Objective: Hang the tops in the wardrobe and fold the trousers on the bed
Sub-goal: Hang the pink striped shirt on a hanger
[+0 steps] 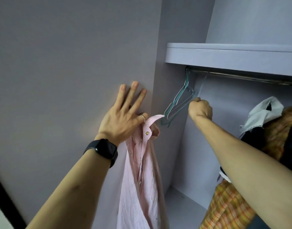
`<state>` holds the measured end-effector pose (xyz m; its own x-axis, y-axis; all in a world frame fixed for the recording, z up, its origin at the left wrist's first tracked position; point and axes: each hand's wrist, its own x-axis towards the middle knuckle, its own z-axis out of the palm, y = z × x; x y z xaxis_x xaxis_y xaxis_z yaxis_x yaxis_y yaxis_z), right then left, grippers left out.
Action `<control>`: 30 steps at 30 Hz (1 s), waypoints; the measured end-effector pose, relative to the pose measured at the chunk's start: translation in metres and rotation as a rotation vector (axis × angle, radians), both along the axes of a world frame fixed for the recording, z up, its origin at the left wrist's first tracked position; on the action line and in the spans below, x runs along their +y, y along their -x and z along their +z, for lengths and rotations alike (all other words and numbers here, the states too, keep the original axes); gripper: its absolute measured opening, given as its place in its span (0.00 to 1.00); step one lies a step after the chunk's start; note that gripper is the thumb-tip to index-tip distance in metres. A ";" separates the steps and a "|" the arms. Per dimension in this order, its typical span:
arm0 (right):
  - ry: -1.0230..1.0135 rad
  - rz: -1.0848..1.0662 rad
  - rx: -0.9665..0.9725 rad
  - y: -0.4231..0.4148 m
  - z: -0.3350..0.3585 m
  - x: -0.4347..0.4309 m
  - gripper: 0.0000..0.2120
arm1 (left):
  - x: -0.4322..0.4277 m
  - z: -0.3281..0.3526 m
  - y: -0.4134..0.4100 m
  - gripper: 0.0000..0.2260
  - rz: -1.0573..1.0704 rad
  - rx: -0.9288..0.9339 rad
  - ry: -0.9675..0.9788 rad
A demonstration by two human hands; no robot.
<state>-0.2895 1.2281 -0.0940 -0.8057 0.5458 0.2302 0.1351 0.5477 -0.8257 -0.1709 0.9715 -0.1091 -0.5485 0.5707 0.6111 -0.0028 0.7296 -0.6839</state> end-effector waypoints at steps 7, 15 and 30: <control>-0.004 0.052 0.006 -0.068 -0.026 0.038 0.19 | -0.001 0.003 -0.004 0.17 -0.055 -0.103 -0.084; 0.238 0.300 -0.061 -0.227 -0.037 0.081 0.18 | 0.021 0.015 -0.046 0.18 -0.071 -0.493 -0.503; 0.711 0.650 -0.124 -0.374 0.001 0.127 0.31 | 0.114 0.007 -0.155 0.17 -0.180 -0.847 -0.548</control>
